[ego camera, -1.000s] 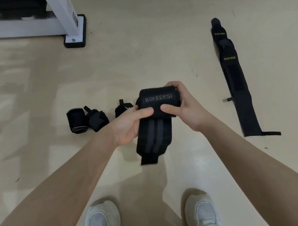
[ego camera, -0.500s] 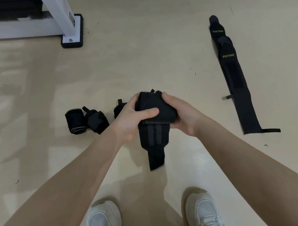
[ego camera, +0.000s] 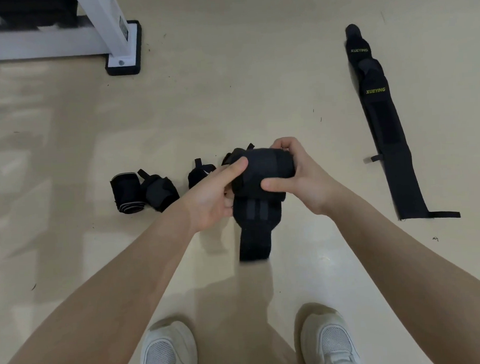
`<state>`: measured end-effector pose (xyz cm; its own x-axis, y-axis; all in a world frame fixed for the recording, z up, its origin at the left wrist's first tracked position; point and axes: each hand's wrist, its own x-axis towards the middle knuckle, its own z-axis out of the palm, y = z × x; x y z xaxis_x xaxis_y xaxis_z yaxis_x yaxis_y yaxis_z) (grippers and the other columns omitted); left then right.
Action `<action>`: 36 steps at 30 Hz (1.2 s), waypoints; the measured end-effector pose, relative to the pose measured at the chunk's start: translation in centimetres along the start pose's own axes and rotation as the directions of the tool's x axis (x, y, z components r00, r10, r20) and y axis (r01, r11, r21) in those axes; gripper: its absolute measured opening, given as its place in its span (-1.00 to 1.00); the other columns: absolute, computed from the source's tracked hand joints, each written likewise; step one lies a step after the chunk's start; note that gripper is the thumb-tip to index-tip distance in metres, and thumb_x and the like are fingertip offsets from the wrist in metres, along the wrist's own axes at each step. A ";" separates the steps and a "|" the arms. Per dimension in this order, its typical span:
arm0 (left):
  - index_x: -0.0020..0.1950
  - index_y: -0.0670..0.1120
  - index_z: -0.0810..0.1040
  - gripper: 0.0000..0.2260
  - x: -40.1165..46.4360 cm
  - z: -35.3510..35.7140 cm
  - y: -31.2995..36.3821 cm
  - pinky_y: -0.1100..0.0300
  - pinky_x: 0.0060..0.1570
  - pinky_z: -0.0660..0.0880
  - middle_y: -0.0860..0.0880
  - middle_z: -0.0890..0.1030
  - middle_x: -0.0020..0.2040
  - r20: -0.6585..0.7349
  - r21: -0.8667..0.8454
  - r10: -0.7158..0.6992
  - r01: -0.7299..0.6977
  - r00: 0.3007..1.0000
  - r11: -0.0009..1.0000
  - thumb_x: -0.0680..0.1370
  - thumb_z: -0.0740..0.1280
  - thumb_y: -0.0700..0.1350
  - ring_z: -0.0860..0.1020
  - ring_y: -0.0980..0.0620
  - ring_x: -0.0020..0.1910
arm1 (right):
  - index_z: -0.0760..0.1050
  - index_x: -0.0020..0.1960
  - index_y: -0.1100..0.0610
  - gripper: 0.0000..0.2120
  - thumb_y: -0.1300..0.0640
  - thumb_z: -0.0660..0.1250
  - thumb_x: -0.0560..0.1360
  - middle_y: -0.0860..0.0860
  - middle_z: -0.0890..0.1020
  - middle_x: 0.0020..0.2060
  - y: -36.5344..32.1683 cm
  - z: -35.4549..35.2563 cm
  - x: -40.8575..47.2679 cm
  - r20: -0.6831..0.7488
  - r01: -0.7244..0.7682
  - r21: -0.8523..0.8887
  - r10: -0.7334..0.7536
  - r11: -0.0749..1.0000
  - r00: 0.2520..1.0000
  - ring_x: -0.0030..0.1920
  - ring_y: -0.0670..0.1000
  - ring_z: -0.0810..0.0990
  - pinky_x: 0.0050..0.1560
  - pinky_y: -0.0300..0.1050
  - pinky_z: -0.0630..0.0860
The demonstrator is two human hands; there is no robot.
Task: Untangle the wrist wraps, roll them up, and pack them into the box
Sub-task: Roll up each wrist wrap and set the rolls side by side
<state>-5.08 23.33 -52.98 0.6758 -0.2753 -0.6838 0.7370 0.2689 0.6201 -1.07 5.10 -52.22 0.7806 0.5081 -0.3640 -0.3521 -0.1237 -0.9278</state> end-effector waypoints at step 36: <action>0.32 0.02 0.31 -0.57 1.0 1.7 -1.5 -0.03 -0.10 0.62 -0.02 0.54 0.16 -0.281 -0.023 0.323 -0.342 0.904 0.939 0.52 0.37 -0.22 0.61 -0.01 0.08 | 0.54 -0.18 0.17 -0.90 0.15 0.31 0.44 -0.06 0.59 0.10 -0.3 0.2 -0.3 0.146 0.367 -0.822 -0.463 0.435 0.874 0.28 0.05 0.48 0.45 0.08 0.02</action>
<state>-5.46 21.07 -53.95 0.8448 0.0978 -0.5261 0.4605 0.3678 0.8079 -1.35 5.16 -51.85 0.7702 0.6258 0.1231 0.5582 -0.5680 -0.6048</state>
